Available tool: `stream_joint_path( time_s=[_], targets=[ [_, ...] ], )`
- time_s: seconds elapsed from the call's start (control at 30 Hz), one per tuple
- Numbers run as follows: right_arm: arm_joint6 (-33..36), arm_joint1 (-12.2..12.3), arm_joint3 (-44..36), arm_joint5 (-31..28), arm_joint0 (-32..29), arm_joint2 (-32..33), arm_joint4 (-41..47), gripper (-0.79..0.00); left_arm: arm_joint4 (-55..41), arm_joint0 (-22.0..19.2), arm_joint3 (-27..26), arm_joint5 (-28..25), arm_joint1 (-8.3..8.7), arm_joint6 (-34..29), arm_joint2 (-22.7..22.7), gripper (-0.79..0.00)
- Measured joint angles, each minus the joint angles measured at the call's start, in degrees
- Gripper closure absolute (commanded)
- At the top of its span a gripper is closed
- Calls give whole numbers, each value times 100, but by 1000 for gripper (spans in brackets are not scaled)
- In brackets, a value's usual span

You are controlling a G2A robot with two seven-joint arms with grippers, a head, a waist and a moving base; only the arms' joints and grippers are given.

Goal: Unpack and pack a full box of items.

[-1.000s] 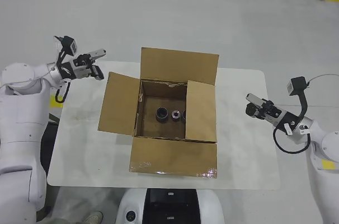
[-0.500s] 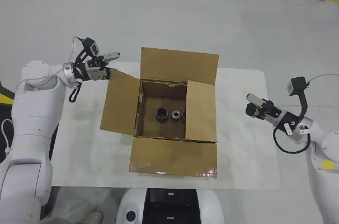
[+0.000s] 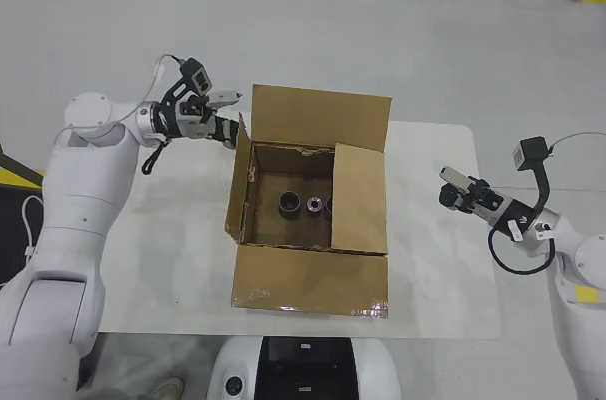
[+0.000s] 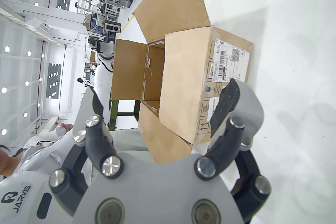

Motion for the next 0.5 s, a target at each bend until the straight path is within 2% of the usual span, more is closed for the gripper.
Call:
stream_joint_path(
  time_s=[0.5],
  targets=[
    [0,0,0,0,0,0,0,-785,-152,-446,550,-169,-401,-46,1022,-785]
  ],
)
